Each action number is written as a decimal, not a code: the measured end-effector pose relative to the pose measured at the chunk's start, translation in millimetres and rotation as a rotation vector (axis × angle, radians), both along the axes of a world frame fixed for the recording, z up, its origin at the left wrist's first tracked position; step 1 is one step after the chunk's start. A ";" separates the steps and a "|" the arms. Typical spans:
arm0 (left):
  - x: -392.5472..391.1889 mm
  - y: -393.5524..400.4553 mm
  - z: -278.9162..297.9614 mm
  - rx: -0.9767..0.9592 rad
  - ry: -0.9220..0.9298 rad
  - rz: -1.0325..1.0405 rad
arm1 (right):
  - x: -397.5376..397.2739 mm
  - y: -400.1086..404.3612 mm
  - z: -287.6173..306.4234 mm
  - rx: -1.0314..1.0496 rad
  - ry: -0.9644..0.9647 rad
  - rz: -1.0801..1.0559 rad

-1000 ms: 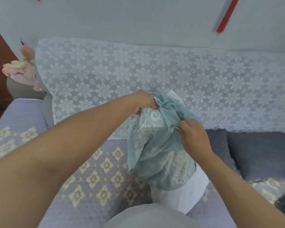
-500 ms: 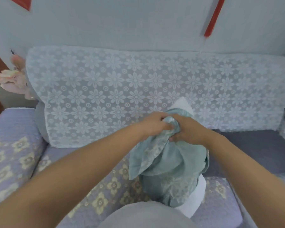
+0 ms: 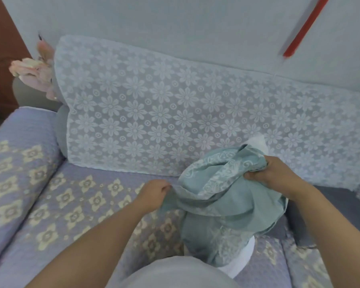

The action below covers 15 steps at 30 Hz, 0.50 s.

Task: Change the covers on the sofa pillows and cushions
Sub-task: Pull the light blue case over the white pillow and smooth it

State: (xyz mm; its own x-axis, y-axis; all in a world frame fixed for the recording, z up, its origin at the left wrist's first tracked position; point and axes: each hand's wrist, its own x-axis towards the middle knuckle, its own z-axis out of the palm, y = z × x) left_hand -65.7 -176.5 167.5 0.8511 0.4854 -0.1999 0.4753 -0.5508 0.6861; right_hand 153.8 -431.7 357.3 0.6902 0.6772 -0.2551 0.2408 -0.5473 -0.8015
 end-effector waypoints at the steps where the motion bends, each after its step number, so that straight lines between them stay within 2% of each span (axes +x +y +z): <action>1: 3.1 11.0 15.9 -0.041 -0.057 0.068 | 2.1 -2.2 -1.1 0.006 0.015 -0.036; 4: 15.6 48.9 72.1 -0.082 -0.320 0.384 | 6.5 -5.3 -8.7 0.007 0.083 -0.100; 6: 23.7 68.6 108.9 -0.032 -0.378 0.294 | 5.4 -4.2 -11.1 -0.001 0.109 -0.093; 8: 25.2 87.4 130.7 0.039 -0.300 0.110 | 3.9 -2.3 -11.1 -0.001 0.134 -0.070; 11: 7.2 119.4 134.6 0.132 -0.026 -0.081 | 1.2 -0.2 -7.2 -0.006 0.152 -0.035; 12: 0.0 127.8 131.9 0.184 0.165 -0.186 | -1.0 1.0 -5.2 -0.014 0.150 -0.024; 14: -12.6 121.8 128.6 0.301 0.686 -0.400 | -9.8 6.1 -1.6 -0.033 0.130 0.017; 15: -15.8 107.8 129.1 0.334 0.865 -0.488 | -16.4 11.1 -1.3 -0.042 0.106 0.050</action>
State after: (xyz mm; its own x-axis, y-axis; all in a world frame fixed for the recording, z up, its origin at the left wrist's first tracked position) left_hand -81.6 -68.7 296.7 0.5999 0.2705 -0.7529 0.4066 -0.9136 -0.0043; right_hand 137.4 -420.5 356.0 0.6235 0.6970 -0.3541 0.1836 -0.5708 -0.8003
